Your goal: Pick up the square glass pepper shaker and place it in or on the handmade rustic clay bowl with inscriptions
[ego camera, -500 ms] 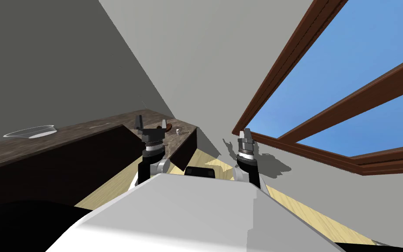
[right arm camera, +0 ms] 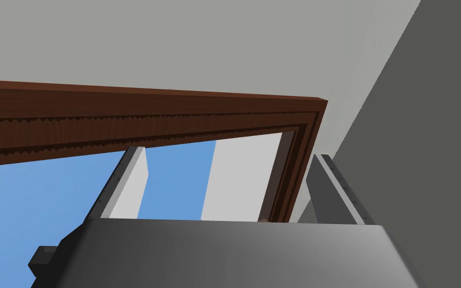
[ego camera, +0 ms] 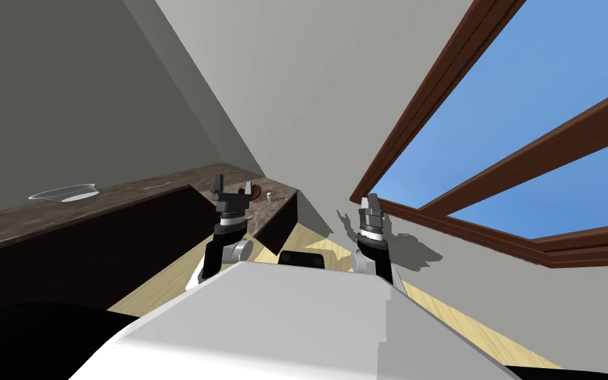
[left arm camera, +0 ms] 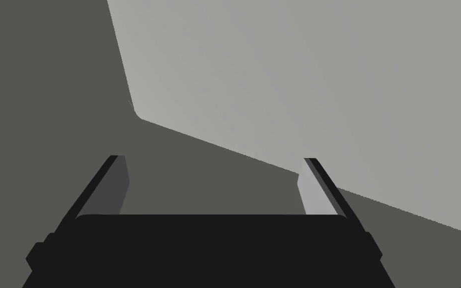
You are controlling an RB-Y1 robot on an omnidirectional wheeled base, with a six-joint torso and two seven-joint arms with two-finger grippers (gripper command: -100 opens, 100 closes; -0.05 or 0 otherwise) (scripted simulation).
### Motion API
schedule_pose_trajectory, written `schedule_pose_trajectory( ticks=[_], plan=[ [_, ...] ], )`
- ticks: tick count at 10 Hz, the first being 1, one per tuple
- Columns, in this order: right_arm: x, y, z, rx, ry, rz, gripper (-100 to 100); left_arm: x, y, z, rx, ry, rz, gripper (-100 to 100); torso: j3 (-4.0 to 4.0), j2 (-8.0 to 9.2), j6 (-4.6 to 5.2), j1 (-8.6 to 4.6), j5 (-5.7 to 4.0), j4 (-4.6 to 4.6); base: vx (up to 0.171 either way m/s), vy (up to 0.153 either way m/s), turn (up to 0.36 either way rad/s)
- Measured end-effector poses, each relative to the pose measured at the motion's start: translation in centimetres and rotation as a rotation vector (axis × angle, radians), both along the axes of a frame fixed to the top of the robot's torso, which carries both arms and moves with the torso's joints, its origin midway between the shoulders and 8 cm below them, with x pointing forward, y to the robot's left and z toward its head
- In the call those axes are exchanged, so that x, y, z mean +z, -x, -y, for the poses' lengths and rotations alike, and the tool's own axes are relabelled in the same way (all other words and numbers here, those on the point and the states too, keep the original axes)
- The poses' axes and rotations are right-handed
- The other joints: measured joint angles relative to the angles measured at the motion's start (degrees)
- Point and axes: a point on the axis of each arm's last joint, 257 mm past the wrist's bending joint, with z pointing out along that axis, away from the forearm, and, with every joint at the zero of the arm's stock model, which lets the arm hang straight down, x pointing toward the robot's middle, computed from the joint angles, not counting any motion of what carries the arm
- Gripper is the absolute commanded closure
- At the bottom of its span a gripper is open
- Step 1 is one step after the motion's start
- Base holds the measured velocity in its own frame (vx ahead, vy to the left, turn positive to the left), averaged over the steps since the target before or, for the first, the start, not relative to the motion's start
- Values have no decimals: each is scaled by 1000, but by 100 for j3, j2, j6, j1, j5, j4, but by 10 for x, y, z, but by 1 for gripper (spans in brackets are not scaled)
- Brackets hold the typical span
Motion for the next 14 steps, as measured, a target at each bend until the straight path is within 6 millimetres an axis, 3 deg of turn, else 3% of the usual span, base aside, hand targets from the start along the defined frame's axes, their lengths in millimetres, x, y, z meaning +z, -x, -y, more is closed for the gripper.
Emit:
schedule_pose_trajectory(
  ticks=[4, 14],
  plan=[
    [0, 0, 0, 0, 0, 0, 0, -21, -25, -21, -41, 67, -100, -100, 6, 10, 1, -3, -1, 2, -83, -55, 76],
    [0, 0, 0, 0, 0, 0, 0, -99, -69, -77, -107, 365, -358, -100, -9, -17, 1, 7, 1, -3, -41, -35, 39]
  ],
)
